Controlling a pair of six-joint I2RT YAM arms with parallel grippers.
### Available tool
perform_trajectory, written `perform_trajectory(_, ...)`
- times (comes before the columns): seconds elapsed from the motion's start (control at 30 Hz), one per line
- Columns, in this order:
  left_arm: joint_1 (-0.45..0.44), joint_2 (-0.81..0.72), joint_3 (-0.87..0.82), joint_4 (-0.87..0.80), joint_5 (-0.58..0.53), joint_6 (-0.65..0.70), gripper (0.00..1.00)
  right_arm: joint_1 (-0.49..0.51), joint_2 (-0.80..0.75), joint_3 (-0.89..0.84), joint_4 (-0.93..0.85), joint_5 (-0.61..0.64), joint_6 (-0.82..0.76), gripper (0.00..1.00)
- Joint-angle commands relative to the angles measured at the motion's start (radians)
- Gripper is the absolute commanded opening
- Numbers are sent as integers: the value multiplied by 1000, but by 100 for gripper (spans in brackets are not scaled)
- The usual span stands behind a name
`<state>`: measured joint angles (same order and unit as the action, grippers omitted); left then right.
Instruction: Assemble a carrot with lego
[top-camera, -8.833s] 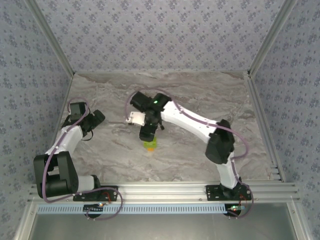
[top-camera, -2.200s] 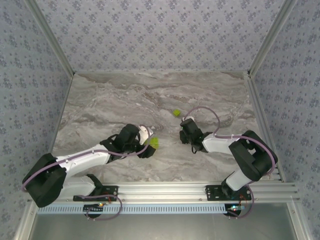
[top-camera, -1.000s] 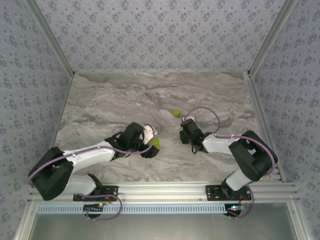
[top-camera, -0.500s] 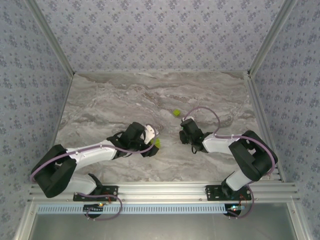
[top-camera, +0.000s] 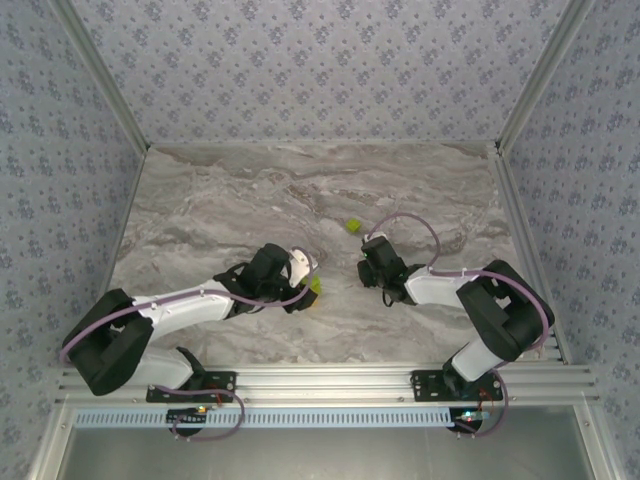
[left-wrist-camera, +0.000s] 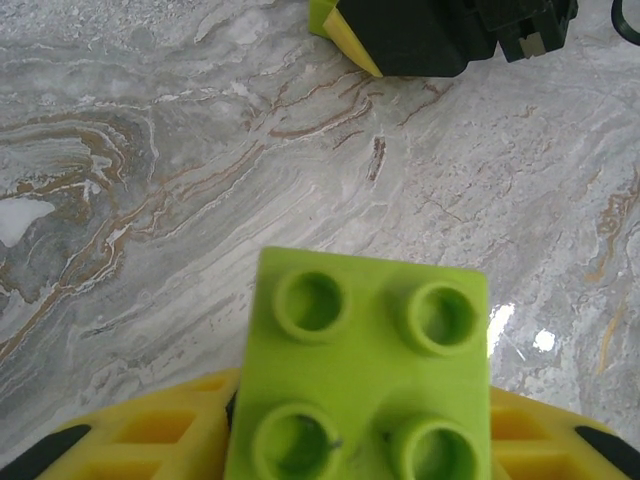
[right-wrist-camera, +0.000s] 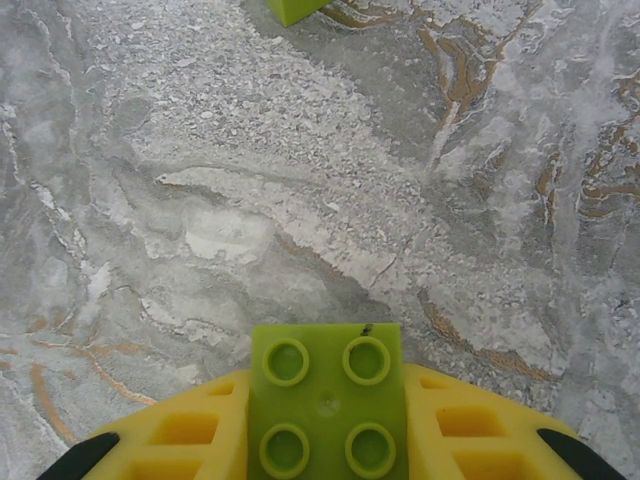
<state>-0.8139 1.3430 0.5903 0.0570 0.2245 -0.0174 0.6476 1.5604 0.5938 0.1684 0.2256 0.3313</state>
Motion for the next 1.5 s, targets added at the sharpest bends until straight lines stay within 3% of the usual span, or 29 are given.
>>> perform_trajectory(0.0, -8, 9, 14, 12, 29, 11, 37, -5, 18, -2, -24, -28, -9, 27)
perform_trajectory(0.27, -7, -10, 11, 4, 37, 7, 25, -4, 4, -9, -32, -35, -21, 27)
perform_trajectory(0.43, -7, -97, 14, -72, 114, 1, 24, -12, -64, 5, -97, -76, -87, 26)
perform_trajectory(0.57, -8, -158, 41, -170, 235, -9, 25, -59, -164, 47, -204, -229, -212, 25)
perform_trajectory(0.73, -7, -185, 40, -178, 380, -29, 25, -124, -251, 165, -394, -500, -358, 25)
perform_trajectory(1.03, 58, -129, 92, -174, 606, -11, 20, -181, -145, 437, -724, -1038, -635, 24)
perform_trajectory(1.17, 95, -121, 94, -151, 650, -17, 20, -167, -78, 544, -913, -1080, -752, 22)
perform_trajectory(1.47, 119, 41, 186, -240, 689, 68, 20, -172, 32, 729, -1091, -1173, -884, 21)
